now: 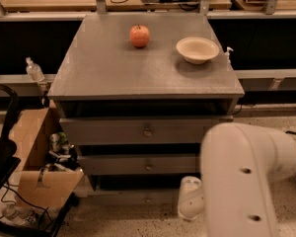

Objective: Open bottom drawer

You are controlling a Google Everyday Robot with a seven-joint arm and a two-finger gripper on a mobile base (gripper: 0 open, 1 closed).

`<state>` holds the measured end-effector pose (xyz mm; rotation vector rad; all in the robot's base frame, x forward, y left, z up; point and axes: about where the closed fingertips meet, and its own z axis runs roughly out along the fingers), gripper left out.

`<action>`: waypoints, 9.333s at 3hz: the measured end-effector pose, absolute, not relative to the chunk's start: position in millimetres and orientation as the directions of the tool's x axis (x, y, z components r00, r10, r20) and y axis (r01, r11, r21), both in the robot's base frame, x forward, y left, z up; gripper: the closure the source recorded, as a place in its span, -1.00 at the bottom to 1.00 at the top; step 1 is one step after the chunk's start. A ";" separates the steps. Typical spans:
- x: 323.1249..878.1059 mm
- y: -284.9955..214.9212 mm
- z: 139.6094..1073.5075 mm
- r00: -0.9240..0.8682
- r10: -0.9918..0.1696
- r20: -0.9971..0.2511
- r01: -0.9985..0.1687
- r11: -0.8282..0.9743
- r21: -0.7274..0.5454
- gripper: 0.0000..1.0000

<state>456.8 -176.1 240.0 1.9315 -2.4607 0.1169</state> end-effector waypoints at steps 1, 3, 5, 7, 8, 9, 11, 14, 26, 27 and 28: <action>449.0 -196.6 236.1 -0.371 -0.929 -0.006 -0.922 0.369 -0.112 1.00; 486.6 -237.9 231.8 -0.300 -0.952 -0.066 -0.909 0.306 -0.284 0.72; 484.9 -238.2 229.9 -0.302 -0.951 -0.066 -0.909 0.308 -0.281 -0.37; 508.1 -223.8 222.5 -0.234 -0.970 -0.061 -0.925 0.242 -0.292 -1.00; 530.0 -197.6 211.5 -0.139 -0.987 -0.075 -0.946 0.155 -0.284 -1.00; 531.0 -197.2 209.1 -0.136 -0.988 -0.076 -0.948 0.152 -0.279 -1.00; 543.4 -173.0 160.9 0.014 -0.999 -0.037 -0.987 -0.008 -0.162 -1.00; 542.5 -174.7 166.2 -0.031 -0.999 -0.036 -0.990 0.036 -0.140 -0.11; 527.5 -175.5 180.2 -0.063 -0.997 -0.044 -0.991 0.068 -0.117 -0.38; 527.5 -175.5 180.2 -0.063 -0.997 -0.044 -0.991 0.068 -0.117 -0.85; 527.0 -175.3 179.6 -0.063 -0.997 -0.044 -0.991 0.067 -0.116 -1.00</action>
Offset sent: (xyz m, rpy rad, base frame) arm 0.1255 -0.0760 0.0156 0.0087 -0.6507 0.4995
